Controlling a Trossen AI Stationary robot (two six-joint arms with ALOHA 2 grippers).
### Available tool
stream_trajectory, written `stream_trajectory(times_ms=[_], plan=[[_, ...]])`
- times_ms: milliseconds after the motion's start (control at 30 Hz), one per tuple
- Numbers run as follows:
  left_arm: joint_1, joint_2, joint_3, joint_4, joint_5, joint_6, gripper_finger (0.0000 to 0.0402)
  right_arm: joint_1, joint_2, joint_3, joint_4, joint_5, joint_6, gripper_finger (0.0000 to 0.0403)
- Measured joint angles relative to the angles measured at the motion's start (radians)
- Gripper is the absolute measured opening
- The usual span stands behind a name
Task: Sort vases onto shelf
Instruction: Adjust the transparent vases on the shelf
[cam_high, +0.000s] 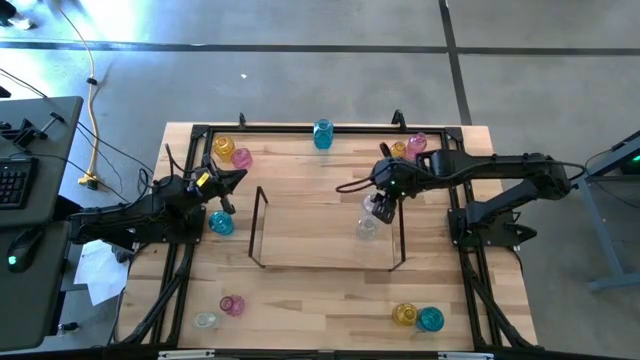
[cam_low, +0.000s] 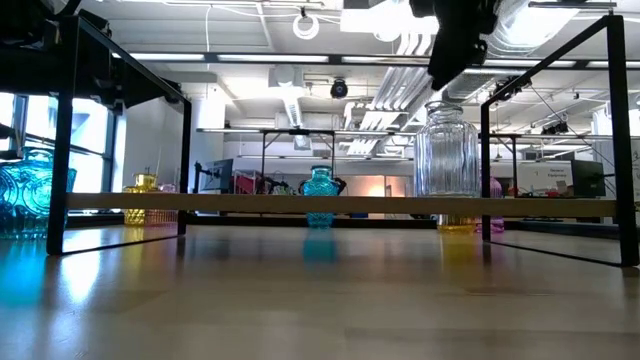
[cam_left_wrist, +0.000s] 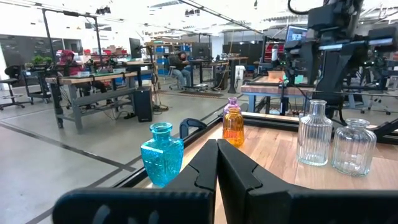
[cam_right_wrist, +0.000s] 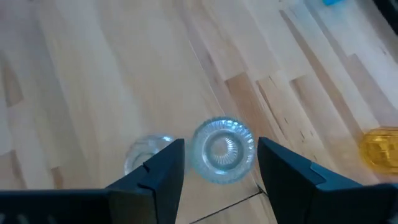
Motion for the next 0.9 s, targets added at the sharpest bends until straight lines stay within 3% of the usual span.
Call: stream_trajectory(times_ms=[167, 467, 667, 900], plan=[[0.000, 0.000, 0.000, 0.000, 0.000, 0.000, 0.0000, 0.063, 0.000, 0.024, -0.009, -0.022, 0.020, 0.0145], [0.000, 0.000, 0.000, 0.000, 0.000, 0.000, 0.0000, 0.138, 0.095, 0.024, 0.035, -0.086, 0.029, 0.0008], [0.000, 0.000, 0.000, 0.000, 0.000, 0.000, 0.0000, 0.136, 0.171, 0.024, -0.009, -0.107, 0.037, 0.0018], [0.000, 0.000, 0.000, 0.001, 0.000, 0.000, 0.0000, 0.134, 0.179, 0.024, -0.016, -0.097, 0.034, 0.0001]])
